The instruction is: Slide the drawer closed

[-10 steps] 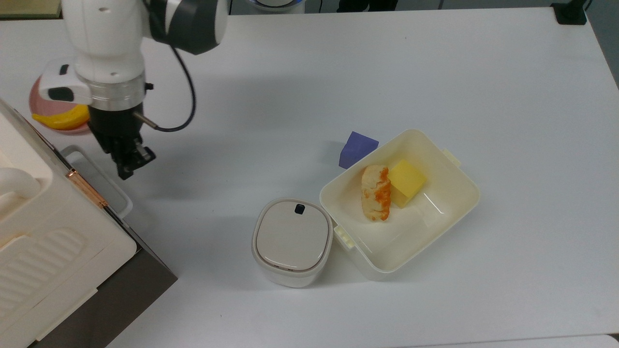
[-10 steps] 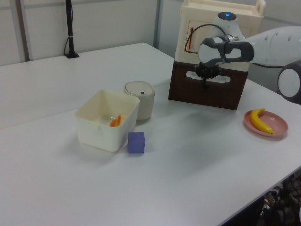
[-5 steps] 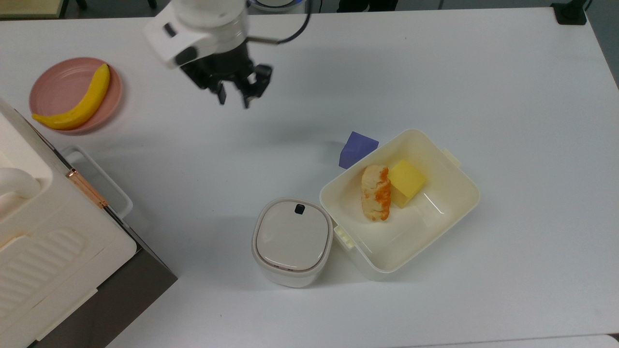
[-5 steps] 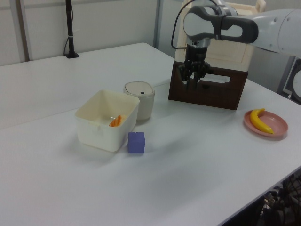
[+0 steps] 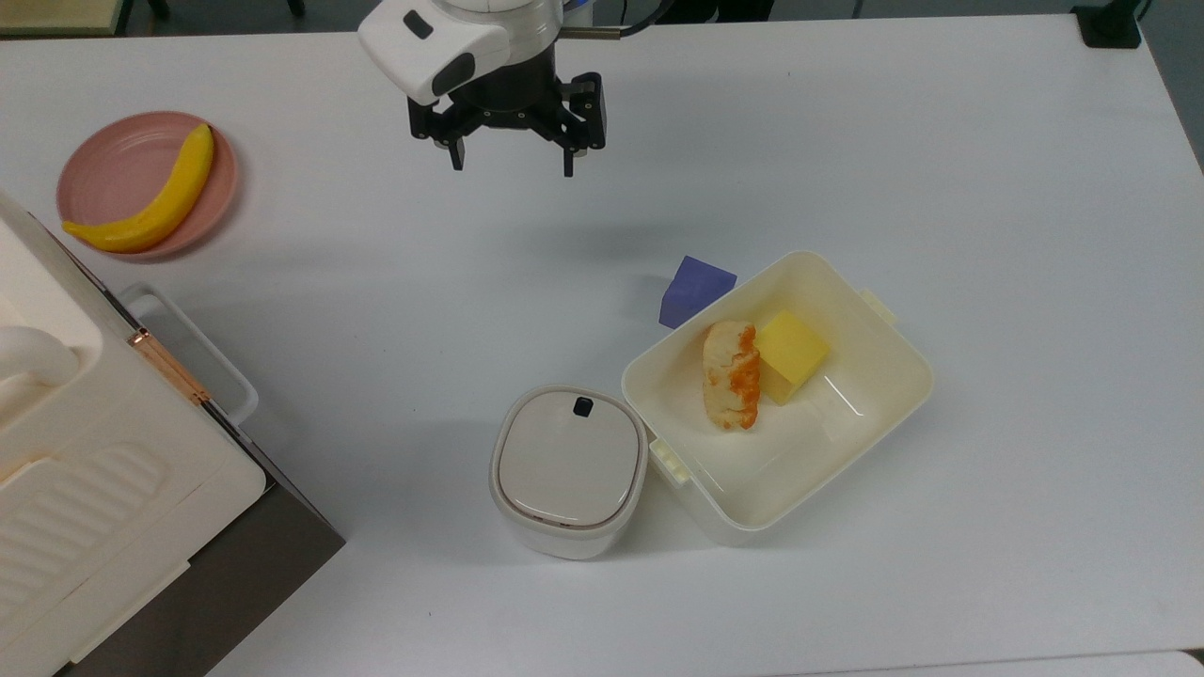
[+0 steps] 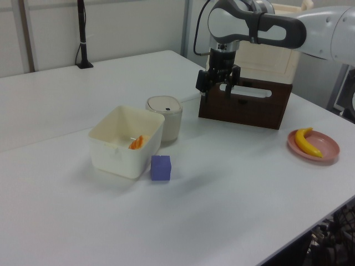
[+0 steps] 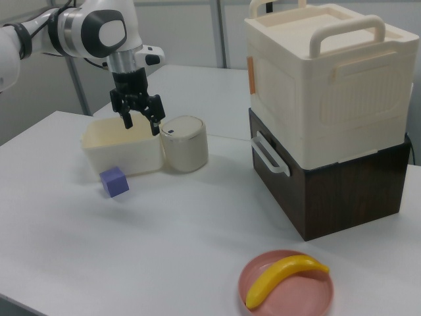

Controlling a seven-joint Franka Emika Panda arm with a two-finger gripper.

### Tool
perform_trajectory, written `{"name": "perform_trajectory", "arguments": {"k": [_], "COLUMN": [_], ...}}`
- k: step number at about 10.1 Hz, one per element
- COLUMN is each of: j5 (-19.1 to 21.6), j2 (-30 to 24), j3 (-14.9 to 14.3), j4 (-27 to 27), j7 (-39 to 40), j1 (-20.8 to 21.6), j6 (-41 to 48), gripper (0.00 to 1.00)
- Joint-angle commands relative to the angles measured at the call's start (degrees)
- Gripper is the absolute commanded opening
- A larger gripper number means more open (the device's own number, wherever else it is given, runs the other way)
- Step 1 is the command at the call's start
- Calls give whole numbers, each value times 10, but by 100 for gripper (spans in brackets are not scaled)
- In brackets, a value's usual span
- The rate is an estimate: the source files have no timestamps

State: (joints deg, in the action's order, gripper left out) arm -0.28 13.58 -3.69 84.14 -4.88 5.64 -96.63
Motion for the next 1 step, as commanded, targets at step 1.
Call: {"name": "perform_trajectory", "arguments": {"k": [1], "j5": [-1], "j2": [-16], "j3": [-3], "j4": [17], "j7": [-47], "j1": [9], "j6": [0], "gripper": [100]}}
